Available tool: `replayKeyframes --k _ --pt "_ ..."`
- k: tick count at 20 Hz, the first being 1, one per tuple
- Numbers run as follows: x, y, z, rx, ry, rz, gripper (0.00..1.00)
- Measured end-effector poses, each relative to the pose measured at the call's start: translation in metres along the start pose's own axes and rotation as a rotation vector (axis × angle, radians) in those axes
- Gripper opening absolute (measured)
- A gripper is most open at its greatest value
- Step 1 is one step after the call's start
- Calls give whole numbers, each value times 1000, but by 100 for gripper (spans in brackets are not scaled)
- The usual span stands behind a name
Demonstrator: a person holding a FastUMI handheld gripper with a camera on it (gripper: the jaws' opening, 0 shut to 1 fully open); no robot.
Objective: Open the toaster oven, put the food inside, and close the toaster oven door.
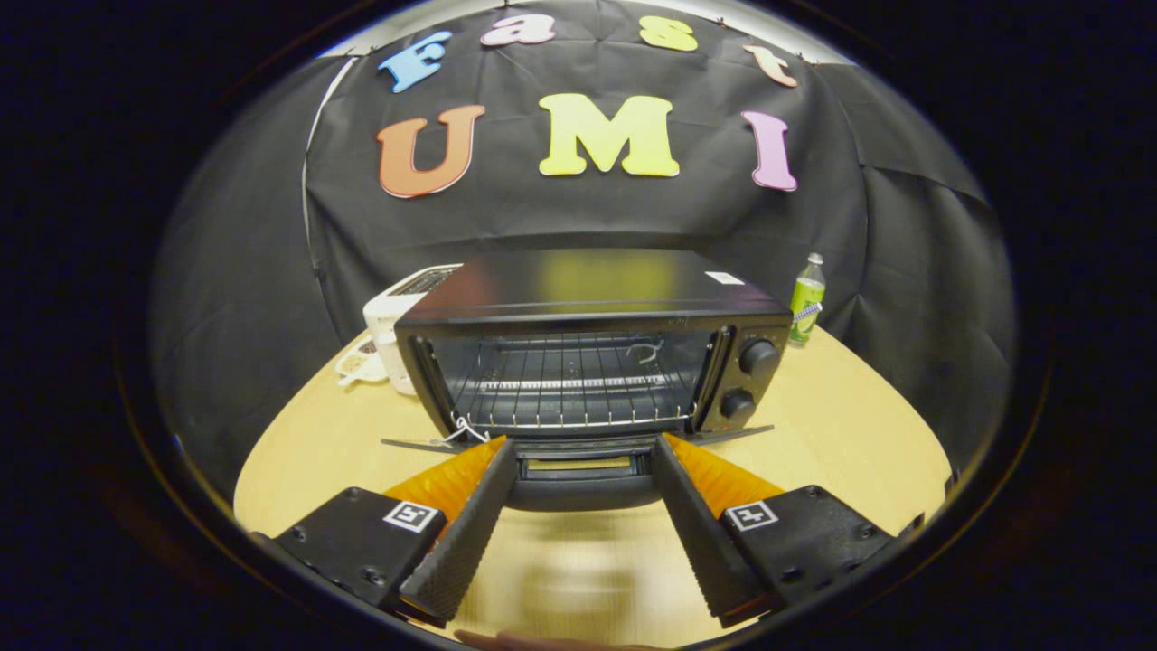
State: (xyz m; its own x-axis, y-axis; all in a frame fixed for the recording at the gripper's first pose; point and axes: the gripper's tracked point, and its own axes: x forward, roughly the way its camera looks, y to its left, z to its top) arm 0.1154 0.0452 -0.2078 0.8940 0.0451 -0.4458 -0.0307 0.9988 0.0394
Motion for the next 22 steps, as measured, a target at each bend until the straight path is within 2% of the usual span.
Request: replayKeyframes --k 4,7,11,13,14,18,22 --pt "-7 0 -26 -35 48 -35 99" --pt "-7 -1 -49 1 98 -34 99" --pt "1 -5 -83 64 228 -19 98" --pt "2 -20 -102 67 288 -89 99" --pt "0 -24 -107 72 311 -97 99" --pt "-8 -21 -101 87 309 -55 98" --pt "-29 -7 -81 71 268 46 98"
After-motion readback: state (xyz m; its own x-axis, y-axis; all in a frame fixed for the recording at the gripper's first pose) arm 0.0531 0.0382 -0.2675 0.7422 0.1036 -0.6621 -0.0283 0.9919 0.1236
